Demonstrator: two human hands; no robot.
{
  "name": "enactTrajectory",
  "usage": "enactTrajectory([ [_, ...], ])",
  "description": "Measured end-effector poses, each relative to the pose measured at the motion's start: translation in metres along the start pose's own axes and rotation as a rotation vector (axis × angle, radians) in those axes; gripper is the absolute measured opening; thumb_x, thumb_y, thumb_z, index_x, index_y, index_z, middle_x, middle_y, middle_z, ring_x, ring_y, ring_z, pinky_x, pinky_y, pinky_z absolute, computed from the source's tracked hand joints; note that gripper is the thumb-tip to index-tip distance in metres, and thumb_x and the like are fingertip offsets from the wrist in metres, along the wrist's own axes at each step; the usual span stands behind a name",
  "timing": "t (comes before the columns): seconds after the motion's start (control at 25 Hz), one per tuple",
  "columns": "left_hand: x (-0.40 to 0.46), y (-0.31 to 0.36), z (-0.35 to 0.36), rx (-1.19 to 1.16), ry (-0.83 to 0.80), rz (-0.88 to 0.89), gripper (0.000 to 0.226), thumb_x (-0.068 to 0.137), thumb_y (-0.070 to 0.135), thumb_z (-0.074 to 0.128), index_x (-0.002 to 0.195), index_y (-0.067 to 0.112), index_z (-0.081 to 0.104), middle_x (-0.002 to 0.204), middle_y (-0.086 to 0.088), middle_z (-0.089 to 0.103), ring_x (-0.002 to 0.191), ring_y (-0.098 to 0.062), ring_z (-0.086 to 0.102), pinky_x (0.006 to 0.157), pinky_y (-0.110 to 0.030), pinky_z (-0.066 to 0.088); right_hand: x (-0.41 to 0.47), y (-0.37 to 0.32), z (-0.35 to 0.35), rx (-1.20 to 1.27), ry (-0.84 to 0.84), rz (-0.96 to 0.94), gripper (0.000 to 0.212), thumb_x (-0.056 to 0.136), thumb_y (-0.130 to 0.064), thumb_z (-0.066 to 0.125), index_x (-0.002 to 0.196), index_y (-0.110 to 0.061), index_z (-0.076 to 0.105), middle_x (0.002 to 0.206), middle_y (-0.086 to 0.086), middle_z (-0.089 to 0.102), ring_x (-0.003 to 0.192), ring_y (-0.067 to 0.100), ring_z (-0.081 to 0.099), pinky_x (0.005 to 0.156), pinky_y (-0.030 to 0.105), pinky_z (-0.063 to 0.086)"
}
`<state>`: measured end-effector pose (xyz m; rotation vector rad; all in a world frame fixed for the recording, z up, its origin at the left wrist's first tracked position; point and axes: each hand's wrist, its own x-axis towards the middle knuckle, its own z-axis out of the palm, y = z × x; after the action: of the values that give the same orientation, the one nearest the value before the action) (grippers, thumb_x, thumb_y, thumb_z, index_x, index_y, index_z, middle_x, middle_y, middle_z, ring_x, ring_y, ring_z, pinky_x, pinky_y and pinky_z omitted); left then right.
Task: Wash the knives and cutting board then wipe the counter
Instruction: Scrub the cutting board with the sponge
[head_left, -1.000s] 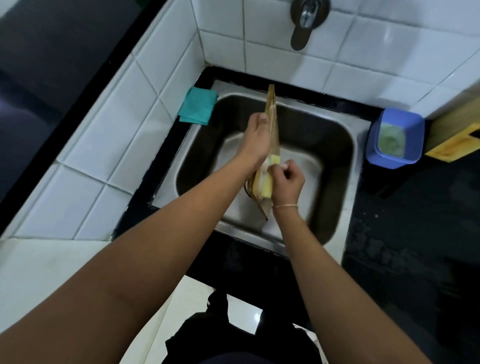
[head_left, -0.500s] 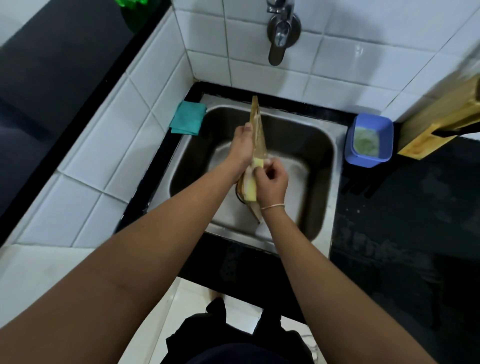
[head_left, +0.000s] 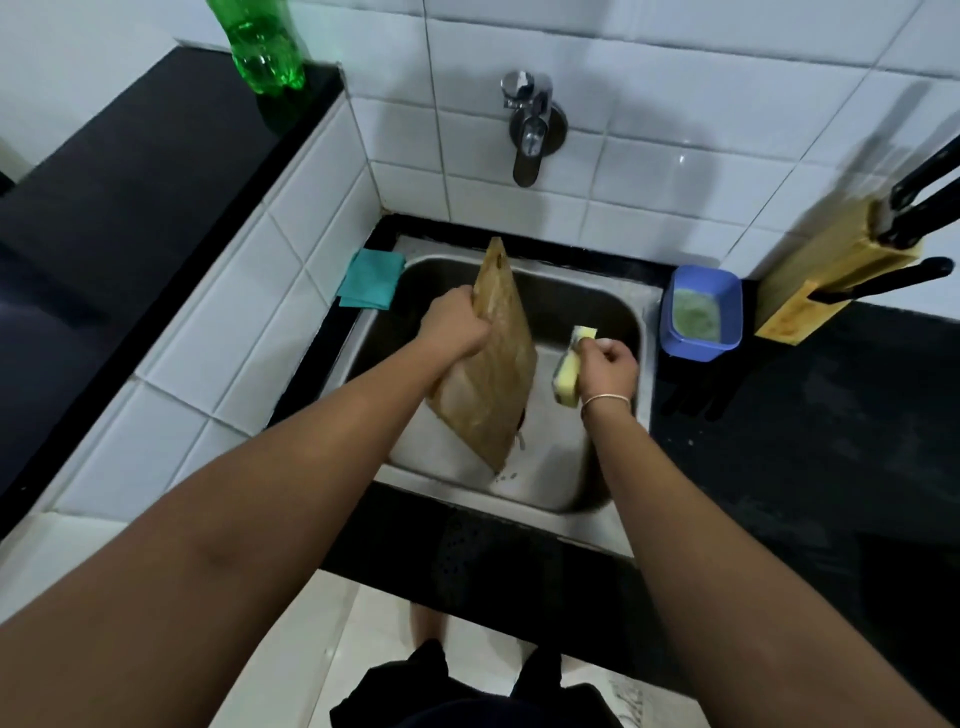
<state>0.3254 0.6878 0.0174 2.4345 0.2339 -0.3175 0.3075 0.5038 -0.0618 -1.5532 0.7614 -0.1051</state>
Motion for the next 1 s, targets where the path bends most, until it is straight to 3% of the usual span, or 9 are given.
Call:
enactTrajectory([
  [0.28,-0.006,0.031,-0.049,0.59,-0.347,0.445,0.025,0.088,0.017,0.061,0.093,0.041,0.061,0.099,0.009,0.066,0.098,-0.015,0.061,0.092,-0.041,0.048,0.026,-0.05,-0.033,0.023,0.198,-0.189,0.013,0.085,-0.026,0.063,0.08,-0.016,0.057,0.066,-0.008,0.054,0.064,0.011,0.047,0.063,0.015,0.033],
  [0.36,-0.006,0.032,-0.051,0.793,-0.339,0.513,0.027,0.088,0.017,0.062,0.101,0.041,0.066,0.114,0.009,0.064,0.122,-0.02,0.051,0.116,-0.055,0.021,0.031,-0.054,-0.035,-0.018,0.127,-0.128,0.012,0.083,-0.021,0.064,0.075,-0.015,0.058,0.063,-0.005,0.052,0.068,0.017,0.048,0.061,0.019,0.034],
  [0.44,-0.009,0.026,-0.047,0.929,-0.332,0.583,0.032,0.088,0.017,0.065,0.106,0.043,0.069,0.151,0.007,0.043,0.149,-0.029,0.017,0.113,-0.057,-0.019,0.024,-0.048,-0.026,-0.083,-0.049,-0.039,0.013,0.081,-0.016,0.067,0.069,-0.013,0.061,0.069,0.002,0.057,0.072,0.021,0.051,0.065,0.025,0.041],
  [0.48,-0.01,0.02,-0.045,0.931,-0.343,0.607,0.036,0.087,0.015,0.066,0.106,0.045,0.07,0.163,0.009,0.023,0.153,-0.032,-0.001,0.108,-0.054,-0.024,0.018,-0.042,-0.02,-0.108,-0.139,-0.005,0.013,0.08,-0.014,0.068,0.067,-0.014,0.063,0.071,0.003,0.058,0.071,0.022,0.053,0.066,0.029,0.044],
  [0.6,-0.01,-0.002,-0.043,0.773,-0.358,0.615,0.037,0.088,0.014,0.065,0.106,0.045,0.072,0.167,0.01,-0.007,0.15,-0.034,-0.022,0.113,-0.048,-0.021,-0.005,-0.024,0.002,-0.142,-0.292,0.056,0.01,0.08,-0.019,0.069,0.071,-0.018,0.066,0.073,0.003,0.062,0.072,0.024,0.057,0.069,0.033,0.049],
  [0.72,-0.007,-0.024,-0.035,0.484,-0.259,0.58,0.052,0.092,0.025,0.066,0.14,0.039,0.052,0.167,-0.001,-0.01,0.151,-0.034,-0.016,0.124,-0.05,-0.002,-0.019,-0.014,0.019,-0.14,-0.323,0.07,0.006,0.083,-0.023,0.068,0.079,-0.018,0.066,0.078,0.003,0.063,0.078,0.025,0.059,0.075,0.038,0.053],
  [0.84,-0.015,-0.034,-0.016,-0.259,-0.173,0.246,0.08,0.091,0.017,0.067,0.155,0.034,0.022,0.162,-0.012,0.026,0.147,-0.026,0.031,0.117,-0.046,0.034,-0.031,-0.006,0.036,-0.151,-0.31,0.063,0.01,0.085,-0.026,0.068,0.09,-0.017,0.065,0.086,0.002,0.064,0.084,0.023,0.06,0.079,0.037,0.051],
  [0.92,-0.018,-0.032,-0.001,-0.51,0.009,0.026,0.053,0.096,0.016,0.055,0.144,0.03,0.039,0.137,-0.01,0.055,0.123,-0.022,0.056,0.1,-0.042,0.05,-0.043,-0.003,0.048,-0.144,-0.272,0.013,0.013,0.086,-0.029,0.067,0.093,-0.019,0.063,0.091,0.002,0.066,0.085,0.021,0.06,0.075,0.031,0.049],
  [1.0,-0.019,-0.024,0.006,-0.441,0.116,-0.012,0.021,0.1,0.029,0.048,0.121,0.027,0.053,0.109,0.001,0.064,0.099,-0.016,0.063,0.08,-0.032,0.052,-0.059,0.003,0.06,-0.131,-0.215,-0.065,0.011,0.087,-0.033,0.066,0.089,-0.023,0.06,0.087,-0.001,0.066,0.078,0.013,0.06,0.065,0.022,0.044],
])
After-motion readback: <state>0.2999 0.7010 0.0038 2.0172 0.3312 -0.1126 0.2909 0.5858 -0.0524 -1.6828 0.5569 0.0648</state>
